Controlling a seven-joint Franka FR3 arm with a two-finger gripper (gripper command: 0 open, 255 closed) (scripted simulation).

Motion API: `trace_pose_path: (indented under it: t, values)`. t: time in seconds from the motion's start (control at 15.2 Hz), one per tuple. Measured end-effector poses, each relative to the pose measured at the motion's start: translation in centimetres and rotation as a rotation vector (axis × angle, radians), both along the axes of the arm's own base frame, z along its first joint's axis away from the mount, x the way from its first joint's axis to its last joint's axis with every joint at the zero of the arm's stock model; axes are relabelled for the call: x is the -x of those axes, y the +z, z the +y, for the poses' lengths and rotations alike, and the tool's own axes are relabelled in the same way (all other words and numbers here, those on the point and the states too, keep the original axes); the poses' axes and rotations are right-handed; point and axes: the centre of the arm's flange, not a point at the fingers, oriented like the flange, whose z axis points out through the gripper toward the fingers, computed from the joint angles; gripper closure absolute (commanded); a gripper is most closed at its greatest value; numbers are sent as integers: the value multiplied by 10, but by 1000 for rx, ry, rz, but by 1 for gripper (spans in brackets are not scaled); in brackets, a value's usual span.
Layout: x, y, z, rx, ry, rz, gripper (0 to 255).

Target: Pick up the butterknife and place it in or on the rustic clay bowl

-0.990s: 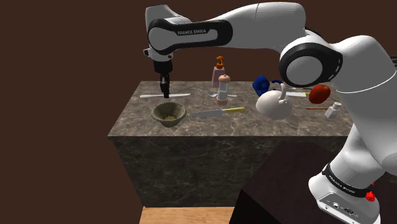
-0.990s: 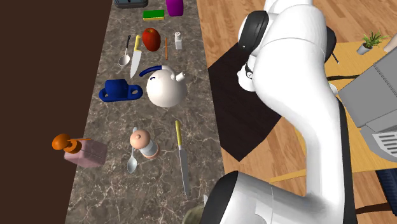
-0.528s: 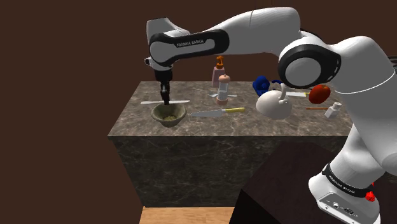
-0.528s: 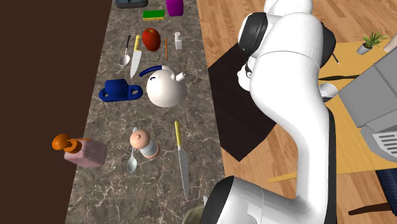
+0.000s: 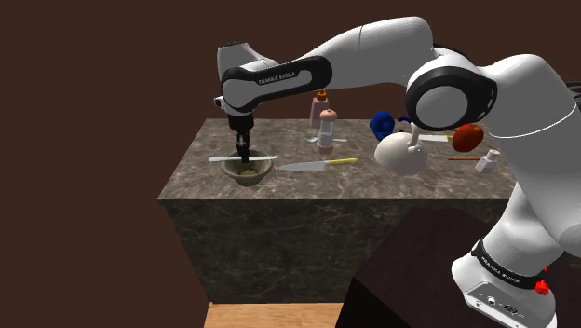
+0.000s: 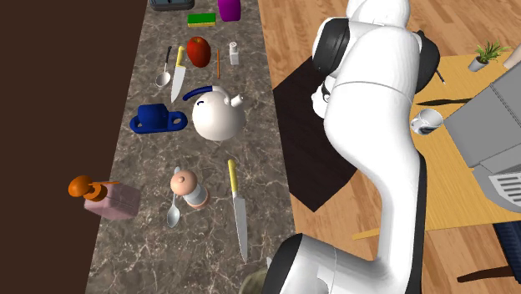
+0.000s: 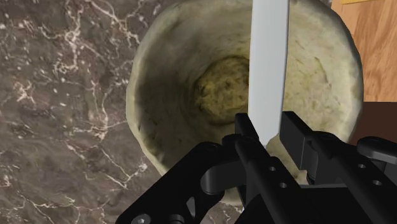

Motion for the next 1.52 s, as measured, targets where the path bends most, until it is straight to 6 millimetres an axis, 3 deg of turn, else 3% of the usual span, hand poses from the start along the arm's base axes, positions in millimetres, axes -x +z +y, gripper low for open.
trace_pose_path:
  t: [0.33,0.4,0.79,1.12,1.52]
  values:
    - [-1,-1,0,0,0,0,255]
    - [-1,-1,0,0,0,0,0]
    - [-1,-1,0,0,0,0,0]
    - [-1,44,0,-1,0,-2,0]
    - [-1,49,-1,0,0,-1,0]
